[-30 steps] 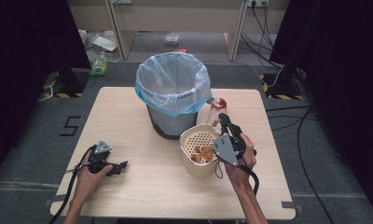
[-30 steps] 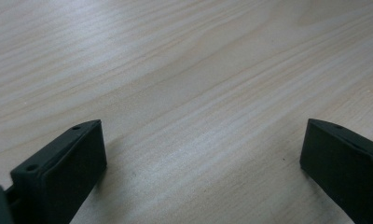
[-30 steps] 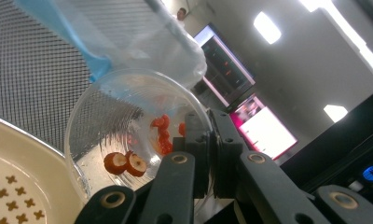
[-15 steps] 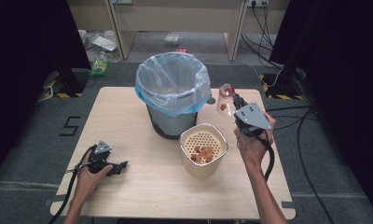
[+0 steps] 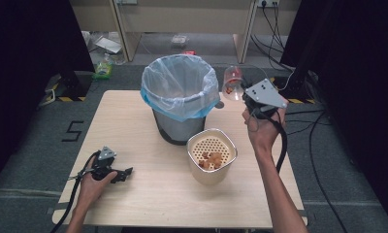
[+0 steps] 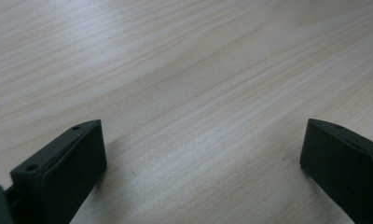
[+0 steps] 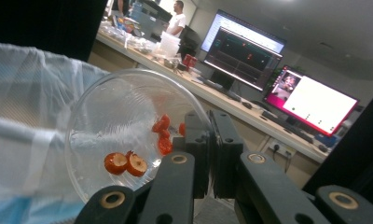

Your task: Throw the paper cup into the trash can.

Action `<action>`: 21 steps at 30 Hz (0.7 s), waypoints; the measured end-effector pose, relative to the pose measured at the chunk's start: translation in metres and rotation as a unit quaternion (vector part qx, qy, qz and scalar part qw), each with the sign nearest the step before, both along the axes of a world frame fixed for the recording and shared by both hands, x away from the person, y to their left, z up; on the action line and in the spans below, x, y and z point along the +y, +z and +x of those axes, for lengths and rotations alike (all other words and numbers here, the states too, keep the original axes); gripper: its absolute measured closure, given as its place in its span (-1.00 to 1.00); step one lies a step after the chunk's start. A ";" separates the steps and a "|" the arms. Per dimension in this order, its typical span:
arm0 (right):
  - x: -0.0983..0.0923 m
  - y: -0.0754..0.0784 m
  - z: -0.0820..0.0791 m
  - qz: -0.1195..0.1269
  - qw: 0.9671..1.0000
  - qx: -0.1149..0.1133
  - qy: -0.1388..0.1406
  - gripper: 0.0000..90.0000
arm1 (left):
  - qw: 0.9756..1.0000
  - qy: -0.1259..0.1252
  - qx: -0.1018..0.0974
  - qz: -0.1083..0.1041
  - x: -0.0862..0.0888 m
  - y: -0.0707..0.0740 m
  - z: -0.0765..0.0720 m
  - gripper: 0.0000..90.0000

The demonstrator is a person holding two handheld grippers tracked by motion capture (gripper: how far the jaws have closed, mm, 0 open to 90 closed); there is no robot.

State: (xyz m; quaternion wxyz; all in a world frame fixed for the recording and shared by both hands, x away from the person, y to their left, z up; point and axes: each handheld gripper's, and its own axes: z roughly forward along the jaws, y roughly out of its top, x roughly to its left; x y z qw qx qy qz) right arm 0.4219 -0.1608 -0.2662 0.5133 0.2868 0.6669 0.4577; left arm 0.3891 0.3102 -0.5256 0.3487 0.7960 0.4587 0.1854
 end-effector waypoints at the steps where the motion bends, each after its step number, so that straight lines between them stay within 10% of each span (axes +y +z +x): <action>1: 0.001 0.003 0.003 0.001 1.000 0.000 0.002 0.95 | 1.000 0.000 0.000 0.000 0.000 0.000 0.000 -1.00; 21: 0.068 0.040 0.051 -0.016 0.997 0.045 0.053 0.94 | 1.000 0.000 0.000 0.000 0.000 0.000 0.000 -1.00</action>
